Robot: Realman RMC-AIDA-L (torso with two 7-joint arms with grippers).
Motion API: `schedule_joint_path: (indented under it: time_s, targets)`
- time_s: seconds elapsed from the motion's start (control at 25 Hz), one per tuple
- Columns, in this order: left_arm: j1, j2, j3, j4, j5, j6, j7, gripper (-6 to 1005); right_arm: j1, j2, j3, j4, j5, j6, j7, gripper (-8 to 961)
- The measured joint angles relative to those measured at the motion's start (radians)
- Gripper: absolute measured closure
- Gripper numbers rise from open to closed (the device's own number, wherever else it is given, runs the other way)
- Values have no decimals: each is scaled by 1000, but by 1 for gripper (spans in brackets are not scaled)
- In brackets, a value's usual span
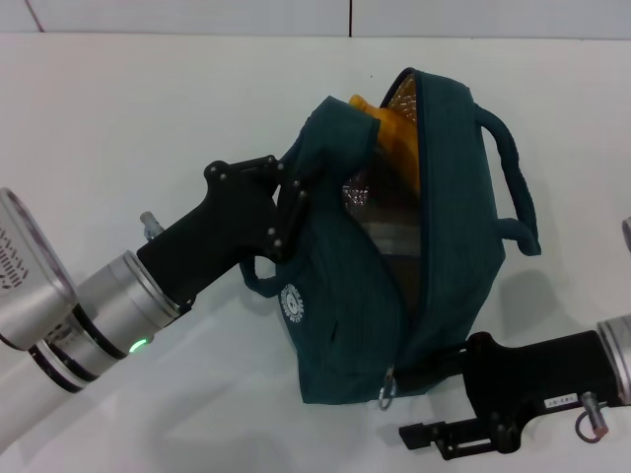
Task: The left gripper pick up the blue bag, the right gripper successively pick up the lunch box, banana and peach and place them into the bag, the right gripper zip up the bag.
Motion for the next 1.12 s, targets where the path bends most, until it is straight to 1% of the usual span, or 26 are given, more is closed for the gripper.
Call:
schedule_joint_path:
  time_s: [0.2,0.44,0.72,0.92,1.0,1.12]
  targets:
    - [-3,0,-2,0,-2,-2,1,907,26,0,-125,-8,61,44,0,368]
    - [-5,0,-5,3,-9,-3,15,906,58,0,-216,-10,112,53,-12,368]
    - [-5,0,-16,0,-11,-5,15,904,53,0,-227,-11,177,55,-118,369]
    - [-8,0,-16,0,-12,-5,14,903,52,-1,-235,-11,187,46,-126,368]
    - [-9,0,-16,0,-12,-5,12,903,51,-3,-239,-11,187,43,-124,368]
    - [-9,0,-16,0,-12,-5,10,902,37,-12,-236,-12,187,40,-122,368]
